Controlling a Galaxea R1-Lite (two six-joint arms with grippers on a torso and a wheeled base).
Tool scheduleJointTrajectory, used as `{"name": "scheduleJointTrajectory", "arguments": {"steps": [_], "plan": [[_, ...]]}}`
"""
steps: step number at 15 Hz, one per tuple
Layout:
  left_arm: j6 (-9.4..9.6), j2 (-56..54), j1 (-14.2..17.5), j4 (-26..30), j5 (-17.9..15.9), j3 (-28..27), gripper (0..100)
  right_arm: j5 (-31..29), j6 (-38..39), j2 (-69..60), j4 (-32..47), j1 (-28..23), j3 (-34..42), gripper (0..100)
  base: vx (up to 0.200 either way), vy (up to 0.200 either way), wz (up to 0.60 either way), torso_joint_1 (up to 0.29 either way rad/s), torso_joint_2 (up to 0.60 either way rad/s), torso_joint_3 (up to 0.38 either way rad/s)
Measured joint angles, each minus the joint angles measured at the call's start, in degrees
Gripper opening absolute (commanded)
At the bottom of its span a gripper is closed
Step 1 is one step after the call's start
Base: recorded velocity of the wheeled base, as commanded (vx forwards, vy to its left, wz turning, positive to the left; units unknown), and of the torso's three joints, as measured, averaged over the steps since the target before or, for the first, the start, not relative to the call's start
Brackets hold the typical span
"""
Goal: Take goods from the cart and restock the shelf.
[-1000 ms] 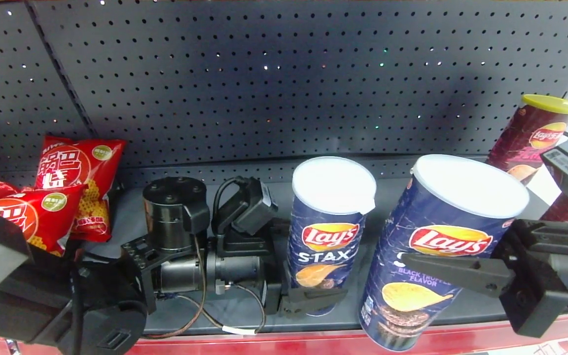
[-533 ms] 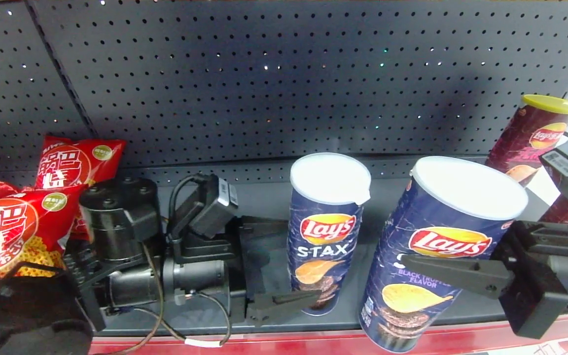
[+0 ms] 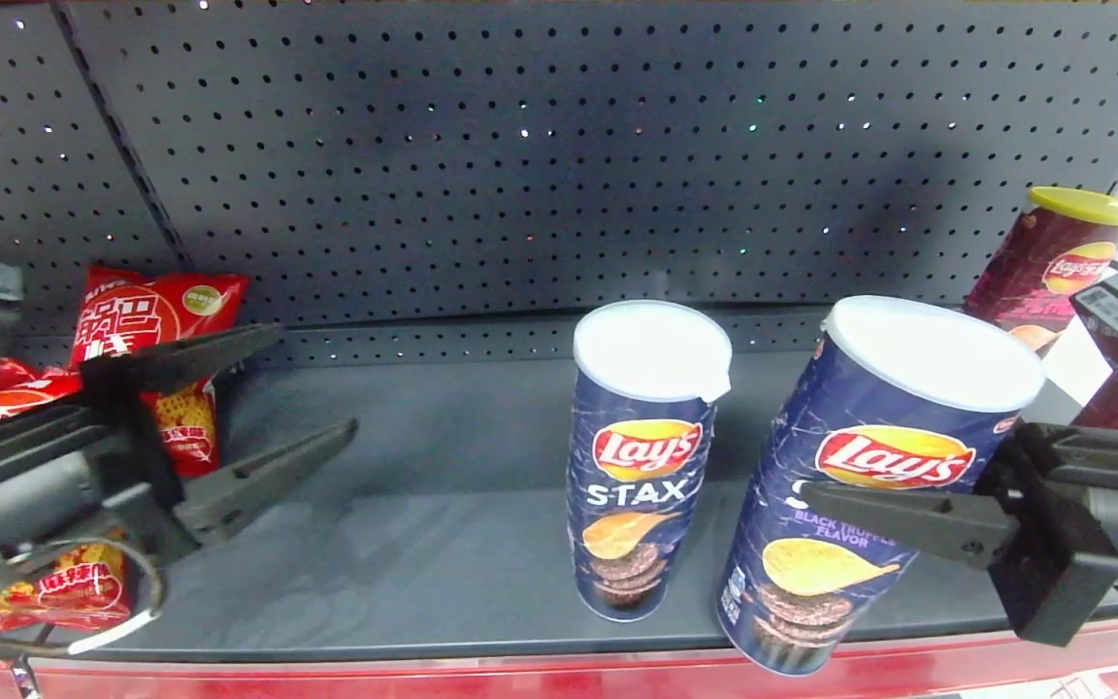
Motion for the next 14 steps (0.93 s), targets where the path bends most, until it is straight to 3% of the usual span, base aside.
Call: {"name": "scheduleJointTrajectory", "arguments": {"steps": [3,5,7,11,12,14], "plan": [[-0.1,-14.71,13.09,2.88,1.94,7.53,100,0.28,0.44,0.13,-2.16,-1.29,-0.11,0,0.0,0.0,0.0,0.0,0.0,0.0],[-0.49,-23.98,17.86,9.5,3.52,10.01,100,0.33,1.52,0.35,-2.93,-2.1,0.13,0,0.0,0.0,0.0,0.0,0.0,0.0],[-0.98,-33.49,20.05,20.31,5.85,10.59,100,0.41,1.69,0.46,-3.32,-2.9,0.23,0,0.0,0.0,0.0,0.0,0.0,0.0],[-1.44,-52.53,21.32,45.39,12.97,9.61,100,0.46,1.77,0.74,-4.3,-4.17,0.34,0,0.0,0.0,0.0,0.0,0.0,0.0],[-1.55,-56.28,21.47,48.57,18.15,9.41,100,0.48,1.77,0.85,-4.52,-4.28,0.37,0,0.0,0.0,0.0,0.0,0.0,0.0],[-1.67,-60.39,21.54,50.57,23.41,10.53,100,0.55,1.77,0.99,-4.57,-4.35,0.48,0,0.0,0.0,0.0,0.0,0.0,0.0]]}}
